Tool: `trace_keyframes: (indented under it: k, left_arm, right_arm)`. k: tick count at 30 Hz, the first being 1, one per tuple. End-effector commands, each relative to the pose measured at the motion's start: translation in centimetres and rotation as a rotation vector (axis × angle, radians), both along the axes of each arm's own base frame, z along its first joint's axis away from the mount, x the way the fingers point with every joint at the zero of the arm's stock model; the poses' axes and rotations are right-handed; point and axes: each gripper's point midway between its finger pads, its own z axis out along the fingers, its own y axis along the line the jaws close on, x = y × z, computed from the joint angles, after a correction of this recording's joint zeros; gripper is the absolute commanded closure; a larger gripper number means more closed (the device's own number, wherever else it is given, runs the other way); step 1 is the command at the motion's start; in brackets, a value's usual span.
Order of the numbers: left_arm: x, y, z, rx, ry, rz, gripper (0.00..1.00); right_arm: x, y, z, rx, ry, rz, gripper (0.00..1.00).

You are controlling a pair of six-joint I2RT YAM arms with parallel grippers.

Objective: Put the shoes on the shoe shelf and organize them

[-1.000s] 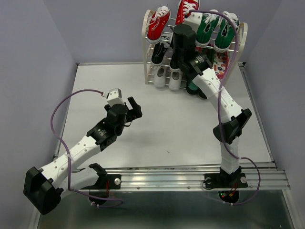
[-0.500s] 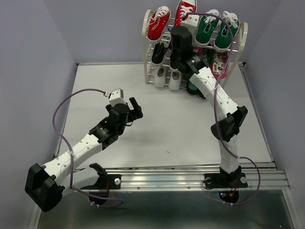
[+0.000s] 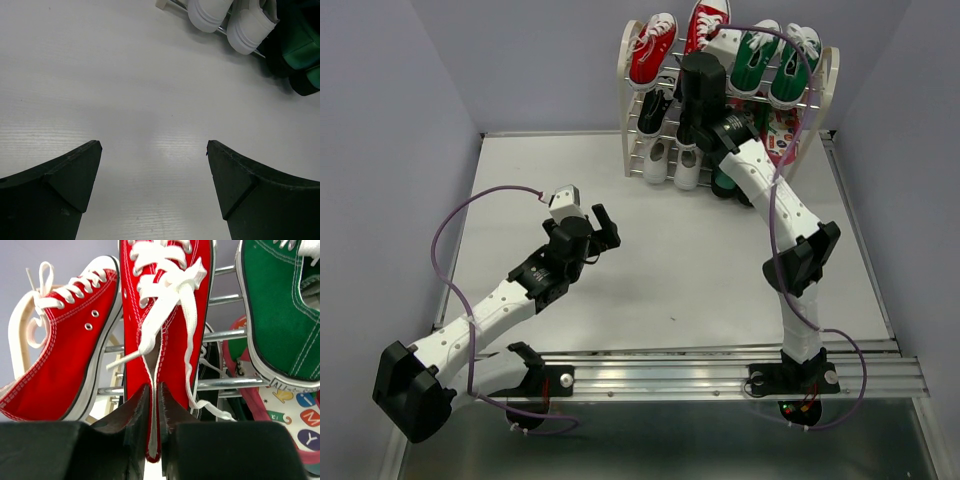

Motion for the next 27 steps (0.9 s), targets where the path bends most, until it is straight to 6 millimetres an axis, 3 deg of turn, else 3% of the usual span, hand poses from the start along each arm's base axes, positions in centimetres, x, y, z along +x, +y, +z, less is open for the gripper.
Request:
trace_keyframes:
  k: [1, 4, 12, 17, 18, 19, 24, 27]
  left_arm:
    - [0.7, -0.2, 2.7, -0.031, -0.064, 0.007, 0.01]
    - [0.8, -0.2, 2.7, -0.031, -0.064, 0.008, 0.01]
    - [0.8, -0.2, 2.8, -0.033, -0.064, 0.01, 0.01]
    - [0.8, -0.1, 2.9, -0.034, -0.065, 0.01, 0.01]
    - [0.7, -0.1, 2.9, -0.035, -0.066, 0.01, 0.01]
    - [0.7, -0.1, 3.0, -0.037, -0.067, 0.011, 0.01]
    - [0.7, -0.1, 2.9, -0.037, -0.064, 0.01, 0.01]
    - [0.6, 0.0, 3.0, -0.039, -0.064, 0.009, 0.01]
  right_arm:
    - [0.7, -1.6, 4.9, 0.119, -0.157, -0.022, 0.82]
    - [0.7, -1.5, 4.8, 0.115, -0.153, -0.017, 0.71]
    - [0.5, -1.4, 4.7, 0.112, -0.145, -0.005, 0.61]
    - [0.4, -0.6, 4.5, 0.105, -0.138, 0.046, 0.39]
    - [0.3, -0.5, 4.7, 0.106, -0.141, 0.055, 0.29]
    - [0.4, -0.3, 4.7, 0.106, -0.141, 0.067, 0.25]
    - [0.1, 1.4, 4.7, 0.079, -0.134, 0.176, 0.13]
    - [-0.6, 1.2, 5.4, 0.079, -0.142, 0.188, 0.11]
